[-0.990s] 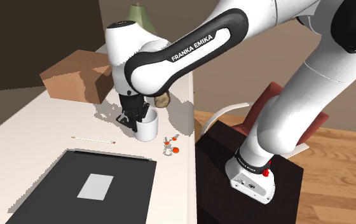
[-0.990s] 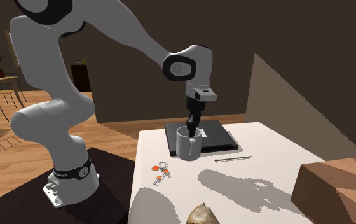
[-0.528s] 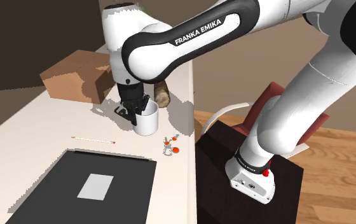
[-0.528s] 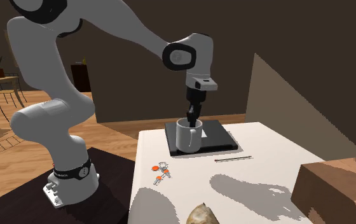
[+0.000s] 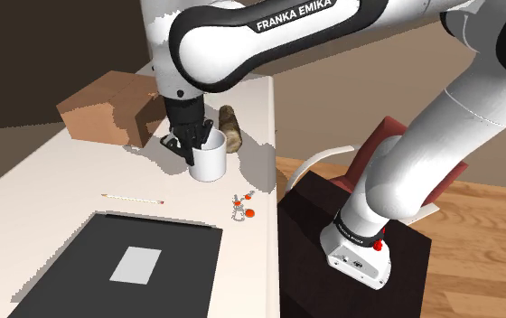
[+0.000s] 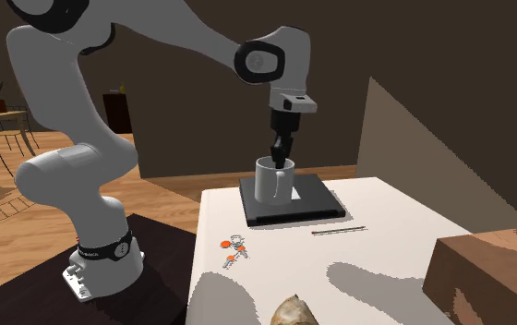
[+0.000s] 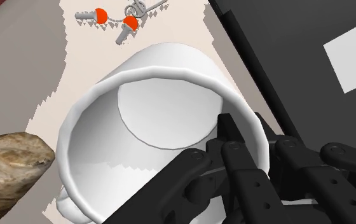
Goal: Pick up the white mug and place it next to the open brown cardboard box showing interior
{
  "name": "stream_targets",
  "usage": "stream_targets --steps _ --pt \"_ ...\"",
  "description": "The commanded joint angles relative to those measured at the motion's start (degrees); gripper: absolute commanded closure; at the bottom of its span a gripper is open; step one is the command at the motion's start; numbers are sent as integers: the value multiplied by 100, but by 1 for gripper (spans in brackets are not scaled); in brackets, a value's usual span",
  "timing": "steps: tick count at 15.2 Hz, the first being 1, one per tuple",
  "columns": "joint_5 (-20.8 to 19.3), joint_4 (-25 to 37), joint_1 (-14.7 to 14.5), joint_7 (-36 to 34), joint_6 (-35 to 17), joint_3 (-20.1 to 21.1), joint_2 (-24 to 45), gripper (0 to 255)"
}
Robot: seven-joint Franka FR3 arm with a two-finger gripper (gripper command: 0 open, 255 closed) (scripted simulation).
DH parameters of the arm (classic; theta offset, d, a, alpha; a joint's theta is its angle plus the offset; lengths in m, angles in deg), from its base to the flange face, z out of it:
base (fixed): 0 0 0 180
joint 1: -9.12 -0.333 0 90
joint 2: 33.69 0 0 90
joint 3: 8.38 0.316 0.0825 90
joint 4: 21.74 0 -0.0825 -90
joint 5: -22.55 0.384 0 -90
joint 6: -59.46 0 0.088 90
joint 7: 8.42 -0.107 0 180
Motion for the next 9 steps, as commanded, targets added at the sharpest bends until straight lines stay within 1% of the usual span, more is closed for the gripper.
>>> stream_targets --steps 1,9 --pt "6 125 2 4 159 -12 -36 255" --pt "22 630 16 21 780 -66 -160 255"
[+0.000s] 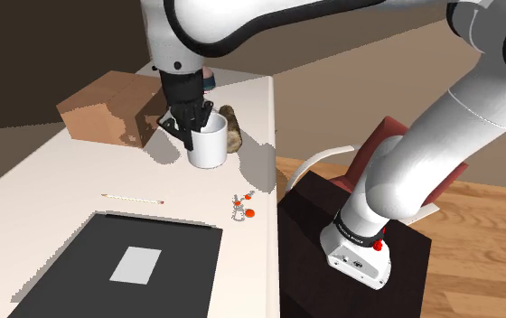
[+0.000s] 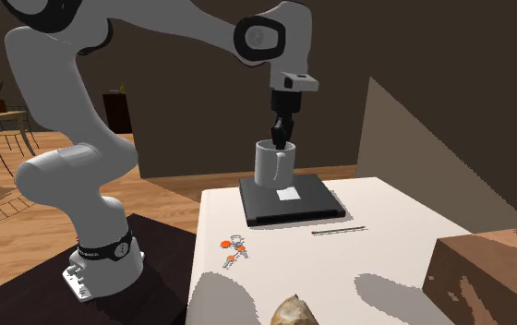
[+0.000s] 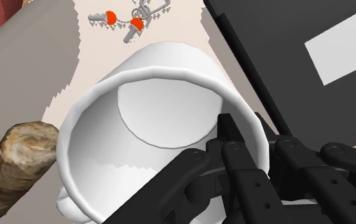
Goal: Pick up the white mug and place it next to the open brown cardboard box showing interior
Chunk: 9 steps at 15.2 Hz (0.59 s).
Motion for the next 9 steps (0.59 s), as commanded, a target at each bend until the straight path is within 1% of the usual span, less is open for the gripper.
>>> stream_targets --steps 1,2,9 --pt "-3 152 5 -1 165 -12 -14 255" --pt "-3 213 7 -1 232 -17 -21 255" --pt "-474 1175 370 490 311 -330 955 255"
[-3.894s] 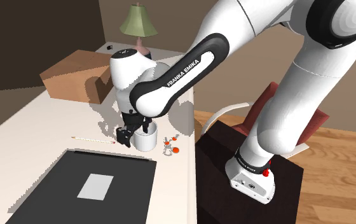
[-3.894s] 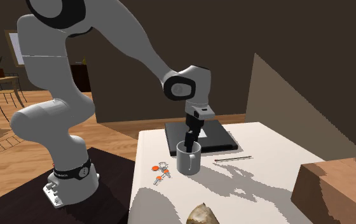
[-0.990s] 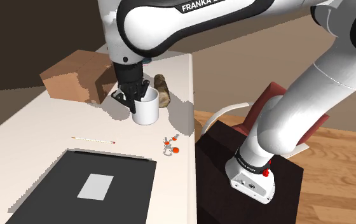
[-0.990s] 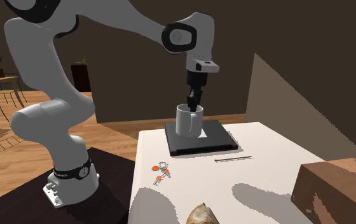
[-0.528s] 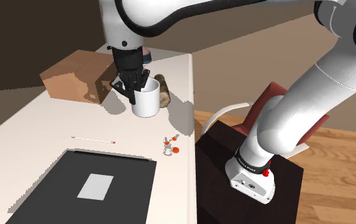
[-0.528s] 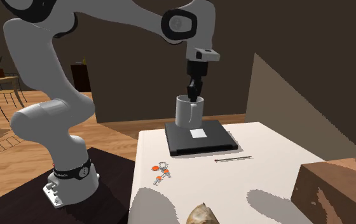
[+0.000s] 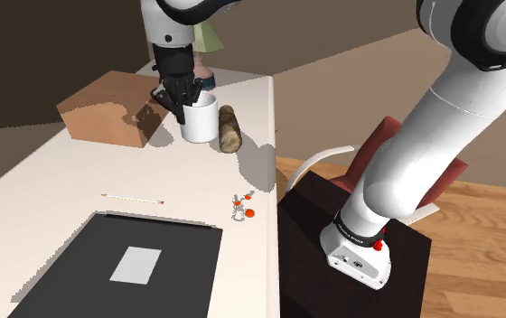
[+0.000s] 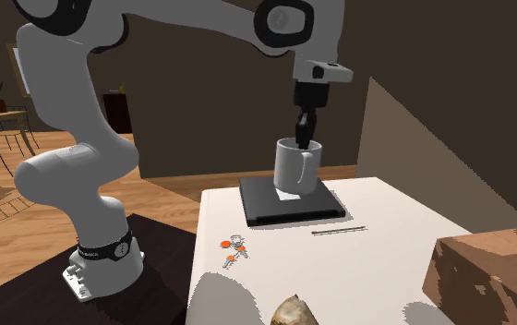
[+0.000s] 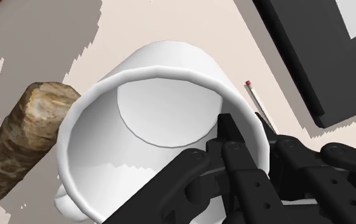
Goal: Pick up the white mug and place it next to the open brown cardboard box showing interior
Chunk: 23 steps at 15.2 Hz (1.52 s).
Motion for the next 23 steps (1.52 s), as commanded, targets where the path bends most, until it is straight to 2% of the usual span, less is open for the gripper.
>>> stream_targets --steps 1,8,15,16,23 --pt "-131 288 88 130 4 -79 305 255" --pt "-552 1714 314 544 317 -333 1486 255" --pt "-936 3814 378 951 975 -560 2968 255" --pt "-955 3956 373 974 1025 -573 3061 255" --pt "-944 3318 426 960 451 -582 2999 255"
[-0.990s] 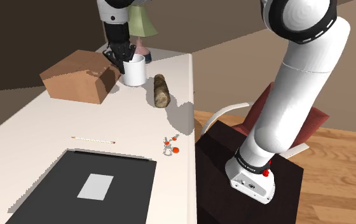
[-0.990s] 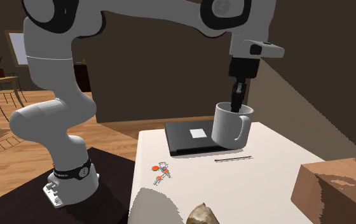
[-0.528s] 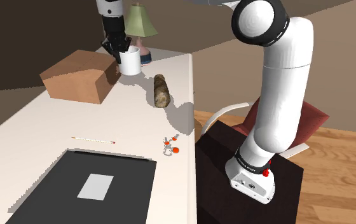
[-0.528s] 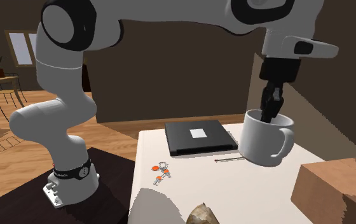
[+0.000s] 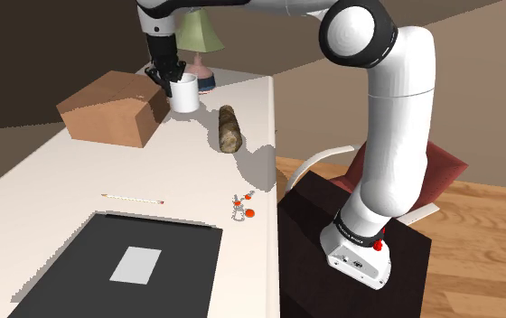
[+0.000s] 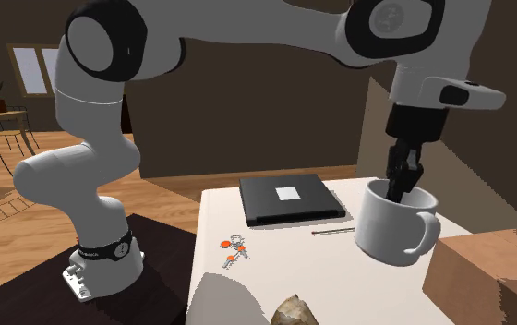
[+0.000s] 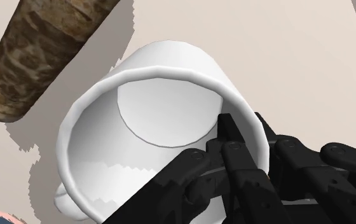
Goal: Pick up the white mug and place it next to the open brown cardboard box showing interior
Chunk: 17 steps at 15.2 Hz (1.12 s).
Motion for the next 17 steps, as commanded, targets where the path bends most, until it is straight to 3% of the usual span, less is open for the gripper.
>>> stream_targets --steps 1,17 --pt "-2 -147 15 2 -152 -5 2 255" --pt "-70 -1126 56 -59 -1296 -46 175 255"
